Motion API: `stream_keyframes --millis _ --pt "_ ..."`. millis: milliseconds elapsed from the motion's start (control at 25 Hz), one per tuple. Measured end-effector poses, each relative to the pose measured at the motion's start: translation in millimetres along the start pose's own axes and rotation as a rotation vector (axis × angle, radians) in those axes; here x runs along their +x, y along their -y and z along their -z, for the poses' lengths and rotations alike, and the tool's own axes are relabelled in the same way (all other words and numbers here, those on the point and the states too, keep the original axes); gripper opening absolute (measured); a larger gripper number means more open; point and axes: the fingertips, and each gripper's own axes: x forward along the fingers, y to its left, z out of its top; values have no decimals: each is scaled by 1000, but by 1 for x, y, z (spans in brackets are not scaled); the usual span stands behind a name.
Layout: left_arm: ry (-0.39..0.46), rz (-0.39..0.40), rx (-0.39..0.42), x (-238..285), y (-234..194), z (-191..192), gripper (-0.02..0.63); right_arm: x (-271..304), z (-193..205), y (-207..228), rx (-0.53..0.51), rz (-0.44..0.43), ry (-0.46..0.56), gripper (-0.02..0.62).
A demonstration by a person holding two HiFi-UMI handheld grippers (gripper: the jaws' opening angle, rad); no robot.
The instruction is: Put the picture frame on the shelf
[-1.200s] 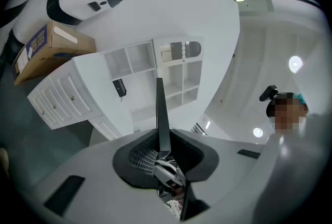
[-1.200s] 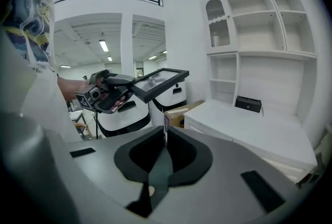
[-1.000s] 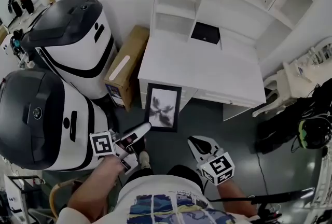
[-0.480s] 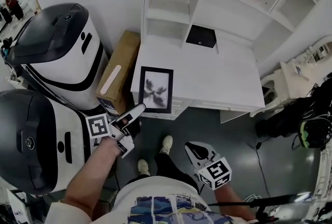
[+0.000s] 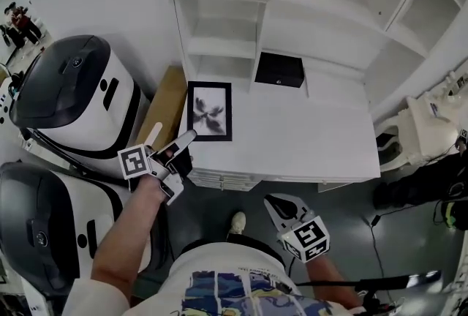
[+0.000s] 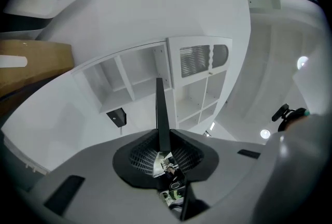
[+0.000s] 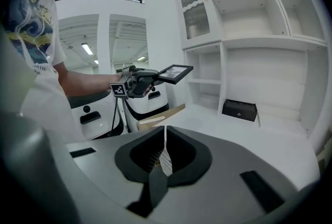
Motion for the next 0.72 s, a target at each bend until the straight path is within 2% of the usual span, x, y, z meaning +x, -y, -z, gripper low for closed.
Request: stream_keyframes --millis 360,720 --pt "13 -29 32 76 -33 -69 74 2 6 60 66 34 -14 34" --pt "-5 -30 60 153 -63 -139 74 6 -12 99 108 165 -22 34"
